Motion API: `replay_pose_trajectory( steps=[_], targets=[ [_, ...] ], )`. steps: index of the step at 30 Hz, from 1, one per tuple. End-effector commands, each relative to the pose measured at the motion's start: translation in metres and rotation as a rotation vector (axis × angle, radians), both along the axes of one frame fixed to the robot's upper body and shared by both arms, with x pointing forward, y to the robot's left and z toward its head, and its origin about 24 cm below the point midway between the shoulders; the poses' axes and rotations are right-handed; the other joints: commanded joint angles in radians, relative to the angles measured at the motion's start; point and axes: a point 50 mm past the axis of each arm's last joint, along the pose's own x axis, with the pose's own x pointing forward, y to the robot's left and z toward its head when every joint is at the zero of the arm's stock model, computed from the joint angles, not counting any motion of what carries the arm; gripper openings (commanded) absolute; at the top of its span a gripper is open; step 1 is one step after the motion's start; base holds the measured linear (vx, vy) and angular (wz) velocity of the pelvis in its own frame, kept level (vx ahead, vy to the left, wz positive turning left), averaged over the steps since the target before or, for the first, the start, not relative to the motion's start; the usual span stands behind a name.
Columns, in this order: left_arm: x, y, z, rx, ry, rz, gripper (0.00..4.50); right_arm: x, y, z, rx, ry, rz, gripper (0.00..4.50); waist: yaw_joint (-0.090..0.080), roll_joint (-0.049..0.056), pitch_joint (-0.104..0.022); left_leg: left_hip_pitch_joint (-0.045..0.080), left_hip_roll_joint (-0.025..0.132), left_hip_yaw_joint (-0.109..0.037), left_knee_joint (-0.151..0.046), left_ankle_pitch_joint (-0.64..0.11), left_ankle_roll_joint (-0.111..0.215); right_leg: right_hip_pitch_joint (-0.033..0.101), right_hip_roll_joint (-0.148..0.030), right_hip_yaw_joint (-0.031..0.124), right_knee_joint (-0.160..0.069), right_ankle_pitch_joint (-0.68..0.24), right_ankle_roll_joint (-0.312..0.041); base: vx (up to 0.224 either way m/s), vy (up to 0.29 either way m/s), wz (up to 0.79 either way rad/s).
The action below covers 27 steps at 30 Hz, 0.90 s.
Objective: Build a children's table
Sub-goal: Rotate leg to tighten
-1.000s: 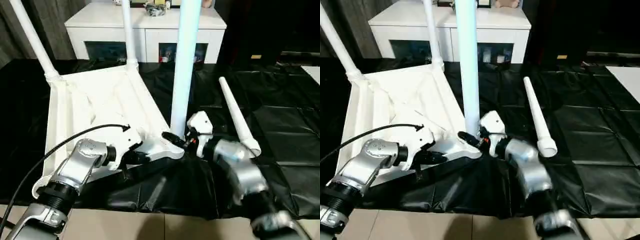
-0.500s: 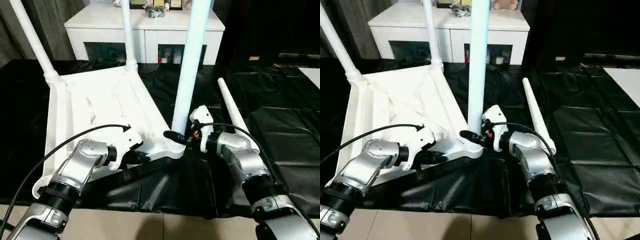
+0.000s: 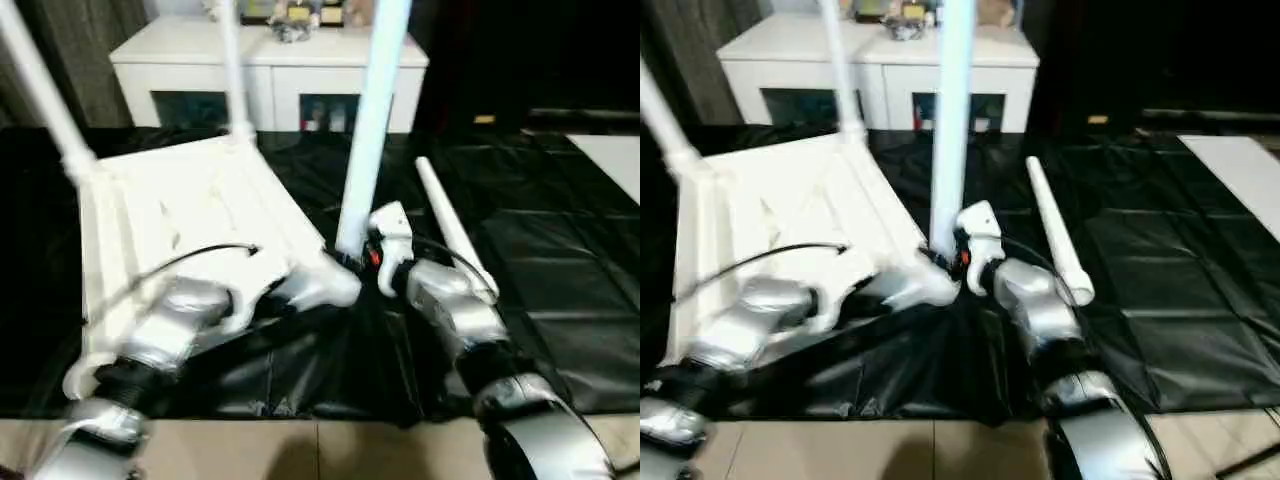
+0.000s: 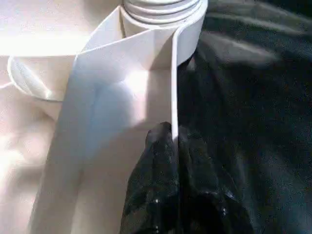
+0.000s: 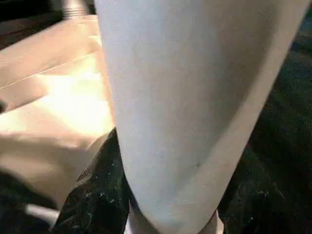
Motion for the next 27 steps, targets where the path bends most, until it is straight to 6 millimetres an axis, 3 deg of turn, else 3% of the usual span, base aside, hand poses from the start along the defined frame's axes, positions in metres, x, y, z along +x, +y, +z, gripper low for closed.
replay_pose_trajectory(
  steps=[1, 2, 3, 4, 5, 6, 7, 8, 9, 10, 11, 12, 13, 14, 15, 18, 22, 27],
  targets=[
    [0.006, -0.006, -0.01, 0.041, 0.029, 0.136, 0.0, -0.015, -0.02, -0.05, -0.087, 0.232, -0.202, 1.86, -0.016, 0.02, -0.014, 0.033, 0.076, -0.062, -0.11, -0.814, -0.094, -0.008, -0.056, 0.016, -0.092, -0.616, -0.073, 0.0, 0.0, 0.0],
    [0.011, -0.019, -0.009, 0.035, 0.022, 0.17, 0.0, -0.011, -0.014, -0.047, -0.082, 0.235, -0.254, 1.86, -0.018, 0.02, -0.013, 0.038, 0.076, -0.059, -0.12, -0.856, -0.096, -0.003, -0.046, 0.002, -0.092, -0.577, -0.071, 0.0, 0.0, 0.0],
    [0.011, -0.019, -0.009, 0.035, 0.022, 0.17, 0.0, -0.011, -0.014, -0.047, -0.082, 0.235, -0.254, 1.86, -0.017, 0.027, -0.008, 0.029, 0.081, -0.051, -0.145, -0.906, -0.101, 0.012, -0.031, -0.011, -0.07, -0.531, -0.075, -0.062, 0.034, 0.02],
    [0.015, -0.03, -0.007, 0.028, 0.015, 0.185, 0.0, -0.009, -0.009, -0.045, -0.07, 0.24, -0.284, 1.86, -0.013, 0.023, -0.007, 0.014, 0.088, -0.044, -0.165, -0.919, -0.096, 0.031, -0.023, -0.012, -0.048, -0.499, -0.078, -0.062, 0.034, 0.02],
    [0.015, -0.033, -0.006, 0.027, 0.013, 0.189, 0.0, -0.008, -0.008, -0.045, -0.067, 0.241, -0.292, 1.86, 0.019, 0.035, -0.009, -0.037, 0.108, -0.02, -0.229, -0.944, -0.099, 0.08, -0.016, 0.007, 0.078, -0.357, -0.107, -0.096, 0.02, 0.03],
    [0.018, -0.048, -0.003, 0.018, 0.001, 0.184, 0.0, -0.005, -0.002, -0.042, -0.049, 0.253, -0.336, 1.86, 0.048, 0.001, -0.021, -0.007, 0.096, 0.019, -0.222, -0.833, -0.073, 0.049, -0.019, 0.052, 0.084, -0.324, -0.094, -0.055, -0.061, 0.19],
    [0.02, -0.064, 0.001, 0.003, -0.007, 0.178, 0.0, -0.003, 0.004, -0.04, -0.032, 0.269, -0.379, 1.86, 0.045, -0.05, -0.019, 0.112, 0.03, 0.005, 0.002, -0.544, -0.048, -0.099, -0.118, 0.09, -0.122, -0.794, -0.057, -0.055, -0.061, 0.19],
    [0.02, -0.064, 0.001, 0.003, -0.007, 0.178, 0.0, -0.003, 0.004, -0.04, -0.032, 0.269, -0.379, 1.86, 0.054, -0.037, -0.019, 0.105, 0.024, -0.009, 0.058, -0.377, -0.013, -0.095, -0.164, 0.117, -0.151, -0.924, -0.063, 0.065, -0.125, 0.16],
    [0.021, -0.074, 0.004, -0.006, -0.014, 0.17, 0.0, -0.001, 0.007, -0.038, -0.034, 0.27, -0.402, 1.86, 0.057, -0.039, -0.016, -0.039, 0.04, -0.054, 0.005, -0.153, 0.022, 0.048, -0.173, 0.122, -0.087, -0.869, -0.076, 0.141, -0.035, -0.32],
    [0.021, -0.081, 0.005, -0.013, -0.018, 0.164, 0.0, 0.0, 0.01, -0.036, -0.037, 0.272, -0.413, 1.86, 0.082, -0.005, -0.038, -0.036, 0.057, -0.063, -0.045, -0.109, -0.009, 0.059, -0.137, 0.101, -0.063, -0.703, -0.09, 0.141, -0.035, -0.32],
    [0.02, -0.084, 0.005, -0.013, -0.019, 0.166, 0.0, 0.001, 0.011, -0.036, -0.038, 0.277, -0.423, 1.86, 0.06, -0.018, -0.037, -0.002, 0.074, -0.049, -0.074, -0.201, -0.021, 0.012, -0.061, 0.068, -0.032, -0.412, -0.12, 0.069, 0.034, -0.29],
    [0.02, -0.083, 0.004, -0.009, -0.017, 0.171, 0.0, 0.001, 0.012, -0.035, -0.035, 0.283, -0.429, 1.86, 0.056, -0.008, -0.034, 0.01, 0.07, -0.037, -0.076, -0.3, -0.042, 0.007, -0.053, 0.069, -0.028, -0.28, -0.172, 0.0, 0.0, 0.0],
    [0.02, -0.082, 0.003, -0.004, -0.014, 0.176, 0.0, 0.001, 0.013, -0.035, -0.031, 0.287, -0.431, 1.86, 0.052, -0.009, -0.03, 0.014, 0.067, -0.034, -0.078, -0.355, -0.043, 0.004, -0.053, 0.072, -0.031, -0.286, -0.189, 0.0, 0.0, 0.0],
    [0.02, -0.082, 0.003, -0.004, -0.014, 0.176, 0.0, 0.001, 0.013, -0.035, -0.031, 0.287, -0.431, 1.86, 0.046, -0.011, -0.024, 0.021, 0.062, -0.03, -0.08, -0.463, -0.043, -0.003, -0.053, 0.072, -0.044, -0.398, -0.187, 0.0, 0.0, 0.0],
    [0.02, -0.079, 0.001, 0.004, -0.01, 0.185, 0.0, 0.001, 0.014, -0.035, -0.024, 0.292, -0.437, 1.86, 0.042, -0.015, -0.024, 0.023, 0.057, -0.033, -0.079, -0.509, -0.042, -0.004, -0.058, 0.071, -0.054, -0.49, -0.162, 0.0, 0.0, 0.0],
    [0.022, -0.07, -0.001, 0.027, -0.009, 0.203, 0.0, 0.001, 0.015, -0.036, -0.029, 0.294, -0.439, 1.86, 0.04, -0.016, -0.031, 0.013, 0.059, -0.038, -0.087, -0.471, -0.029, 0.003, -0.066, 0.071, -0.064, -0.523, -0.123, 0.0, 0.0, 0.0],
    [0.026, -0.063, -0.002, 0.036, -0.01, 0.232, 0.0, 0.003, 0.018, -0.033, -0.013, 0.288, -0.44, 1.86, 0.042, -0.02, -0.034, 0.014, 0.061, -0.032, -0.09, -0.415, -0.023, 0.005, -0.066, 0.072, -0.067, -0.474, -0.13, 0.0, 0.0, 0.0],
    [0.028, -0.056, -0.001, 0.024, -0.017, 0.233, 0.0, 0.009, 0.029, -0.018, 0.074, 0.221, -0.358, 1.86, 0.041, -0.018, -0.03, 0.013, 0.063, -0.032, -0.092, -0.444, -0.025, 0.002, -0.07, 0.071, -0.072, -0.509, -0.129, 0.0, 0.0, 0.0]
  ],
)
